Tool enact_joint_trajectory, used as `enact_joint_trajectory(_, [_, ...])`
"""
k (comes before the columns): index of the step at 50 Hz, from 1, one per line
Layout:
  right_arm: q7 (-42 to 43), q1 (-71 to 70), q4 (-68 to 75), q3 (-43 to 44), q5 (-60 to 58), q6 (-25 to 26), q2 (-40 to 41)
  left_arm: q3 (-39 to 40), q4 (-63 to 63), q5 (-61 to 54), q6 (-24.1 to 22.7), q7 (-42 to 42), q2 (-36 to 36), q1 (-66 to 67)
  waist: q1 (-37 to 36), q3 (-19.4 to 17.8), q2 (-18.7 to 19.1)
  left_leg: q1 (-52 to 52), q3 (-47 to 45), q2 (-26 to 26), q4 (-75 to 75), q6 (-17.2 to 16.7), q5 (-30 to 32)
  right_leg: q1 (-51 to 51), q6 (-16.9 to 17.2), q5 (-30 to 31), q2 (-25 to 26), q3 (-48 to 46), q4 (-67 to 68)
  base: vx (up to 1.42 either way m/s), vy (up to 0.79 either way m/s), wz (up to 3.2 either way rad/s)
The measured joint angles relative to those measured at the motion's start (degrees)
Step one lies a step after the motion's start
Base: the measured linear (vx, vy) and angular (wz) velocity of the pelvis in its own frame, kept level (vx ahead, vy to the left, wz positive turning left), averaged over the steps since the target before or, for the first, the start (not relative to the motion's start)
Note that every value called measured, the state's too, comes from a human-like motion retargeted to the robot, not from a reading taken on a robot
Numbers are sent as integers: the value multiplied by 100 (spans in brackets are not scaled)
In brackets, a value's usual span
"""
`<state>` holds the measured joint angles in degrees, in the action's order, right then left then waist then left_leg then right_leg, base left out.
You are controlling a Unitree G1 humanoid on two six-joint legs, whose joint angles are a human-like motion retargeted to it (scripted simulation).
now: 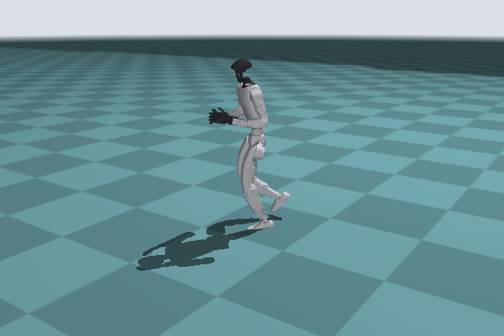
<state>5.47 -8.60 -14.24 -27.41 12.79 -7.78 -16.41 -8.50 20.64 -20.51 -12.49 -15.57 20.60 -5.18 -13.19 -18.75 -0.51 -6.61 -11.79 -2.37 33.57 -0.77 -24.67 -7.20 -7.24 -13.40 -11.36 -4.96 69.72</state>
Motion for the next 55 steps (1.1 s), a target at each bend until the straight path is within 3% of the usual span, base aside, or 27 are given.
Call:
enact_joint_trajectory(4, [-640, 1604, -920, 794, 1106, -159, -967, -54, 271, 42, -169, -125, -347, -1542, 1094, 443, 242, 600, 786, -38, -964, -397, 634, -591, 556, 130, 410, -100, -1580, 93, 10, 178])
enact_joint_trajectory(8, [-860, 2452, -1334, 1369, 1546, -130, -1792, -314, 443, -387, -408, -421, -577, -2282, 2084, 746, 350, 1292, 1302, -81, -1834, -745, 1822, -317, 1571, 1131, 530, -241, -4930, 99, -5, 133])
enact_joint_trajectory(10, [-830, 2682, -1364, 1678, 1546, -84, -1952, -513, 494, -690, -431, -406, -604, -2367, 2307, 793, 211, 1665, 1403, -232, -1967, -755, 2295, -134, 2126, 1304, 495, -40, -6220, 104, -22, 57])
enact_joint_trajectory(13, [-716, 2648, -1311, 2009, 1053, 24, -1938, -678, 629, -832, -224, -52, -461, -2048, 2163, 688, 26, 1746, 1298, -369, -831, -427, 2402, 109, 2224, 1641, 572, 329, -6824, 101, -25, -23])
enact_joint_trajectory(15, [-627, 2160, -1080, 1910, 733, 43, -1867, -622, 664, -638, -59, 198, -298, -1679, 2015, 586, 86, 1191, 1200, -383, 831, -77, 2361, 165, 1668, 1810, 631, 380, -6517, 89, -10, -52])
enact_joint_trajectory(17, [-427, 1325, -677, 1523, 496, 53, -1713, -521, 604, -475, 54, 170, -171, -1103, 1748, 376, 387, 584, 1215, -148, 2412, 61, 2014, -73, 887, 804, 1013, 415, -5279, 84, -7, -81])
enact_joint_trajectory(18, [-286, 906, -503, 1312, 277, 73, -1609, -499, 585, -487, 75, 120, -169, -717, 1601, 267, 462, 334, 1191, -88, 3001, 138, 1717, -206, 706, 369, 1108, 434, -4576, 84, -3, -64])
enact_joint_trajectory(20, [80, 56, -265, 921, -347, 97, -1328, -441, 656, -759, 28, 111, -201, 133, 1329, 138, 426, -171, 961, 85, 3696, 347, 1248, -309, 725, -198, 1082, 441, -3636, 85, -1, -26])
enact_joint_trajectory(23, [224, -640, -475, 711, -554, 73, -666, -290, 1051, -1505, -140, 374, 46, 1241, 680, 214, 141, -723, 643, 184, 3242, 545, 877, 250, 1113, -197, 864, 376, -3974, 89, -1, 16])
enact_joint_trajectory(25, [157, -772, -697, 646, -259, 37, -216, -117, 1300, -1902, -219, 523, 407, 1794, 108, 396, -94, -920, 586, 20, 2112, 468, 861, 695, 1372, 229, 724, 345, -4598, 91, 4, 23])
enact_joint_trajectory(28, [178, -979, -717, 344, -200, 38, 178, 341, 1406, -2202, -300, 728, 783, 2427, -477, 594, -292, -575, 451, -121, -736, 7, 1519, 1417, 1801, 1364, 737, 583, -5552, 95, 12, 43])
enact_joint_trajectory(30, [19, -1101, -648, 10, -372, 44, 254, 745, 1429, -2208, -311, 970, 752, 2944, -547, 669, -110, -118, 166, 40, -2432, -477, 2081, 1969, 1940, 2182, 1064, 1057, -5995, 99, 17, 79])
enact_joint_trajectory(32, [-358, -1183, -617, -319, -649, 60, 164, 1098, 1444, -2088, -260, 1200, 479, 3438, -288, 679, 236, 297, -293, 195, -3284, -955, 2684, 2339, 1813, 2639, 1551, 1783, -5865, 97, 18, 134])
enact_joint_trajectory(33, [-530, -1226, -626, -430, -802, 67, 68, 1212, 1428, -2014, -213, 1245, 324, 3572, -83, 650, 411, 494, -633, 264, -3449, -1051, 2840, 2378, 1715, 2688, 1814, 2070, -5489, 91, 18, 172])
enact_joint_trajectory(35, [-735, -1331, -624, -530, -988, 85, -167, 1270, 1281, -1826, -104, 1168, 105, 3469, 278, 559, 637, 821, -1097, 299, -3437, -756, 2368, 1901, 1446, 2283, 2057, 1884, -3857, 83, 16, 173])
enact_joint_trajectory(38, [-613, -1232, -259, -457, -957, 195, -280, 789, 658, -1024, 49, 643, 196, 2256, 484, 388, 280, 622, -747, -165, -2334, 463, 1059, 591, 683, 1212, 592, 636, -1076, 71, 10, 152])
enact_joint_trajectory(39, [-487, -1052, -76, -359, -962, 240, -255, 509, 421, -547, 107, 460, 304, 1647, 560, 293, 122, 410, -600, -286, -1655, 660, 686, 302, 423, 938, 100, 418, -503, 68, 4, 202])
enact_joint_trajectory(40, [-337, -831, 112, -233, -978, 282, -218, 200, 185, -13, 164, 286, 430, 986, 642, 193, -26, 168, -458, -377, -909, 751, 325, 50, 174, 686, -331, 261, -27, 69, 2, 225])
enact_joint_trajectory(42, [-100, -131, 222, 169, -807, 231, -185, -423, 11, 953, 198, 149, 654, -370, 755, 61, -52, 96, -75, -373, -191, 420, -77, -291, -73, 348, -486, 183, 249, 72, 2, 227])
enact_joint_trajectory(43, [-86, 284, 136, 367, -583, 150, -207, -661, 81, 1259, 178, 154, 701, -938, 836, 45, -25, 228, 157, -384, -180, 245, -144, -408, -42, 229, -388, 217, 151, 75, 5, 221])
enact_joint_trajectory(47, [-575, 1722, -696, 1148, 691, -130, -775, -1516, 367, 1689, 4, 60, 281, -2666, 1592, 307, 192, 952, 1234, -347, -1007, -284, 376, -462, 590, 272, 184, -21, -1777, 78, 8, 222])
enact_joint_trajectory(50, [-800, 2227, -1018, 1386, 1053, -140, -1294, -1951, 512, 1562, -150, -85, -196, -3094, 2357, 746, 235, 1325, 1945, -308, -1708, -619, 1201, -198, 1291, 954, 527, -339, -4444, 86, 0, 192])
enact_joint_trajectory(53, [-843, 2333, -1145, 1572, 1071, -68, -1679, -2035, 583, 1359, -188, 31, -468, -3108, 2789, 1045, 51, 1707, 2214, -482, -2100, -738, 2029, -70, 2090, 1419, 835, 248, -6315, 89, -11, 125])
enact_joint_trajectory(55, [-866, 2205, -1245, 1690, 943, -20, -1902, -1885, 717, 1431, -132, 155, -431, -2889, 2864, 1004, 8, 1974, 2044, -435, -1893, -843, 2273, 76, 2224, 1454, 1260, 852, -6774, 88, -20, 45])
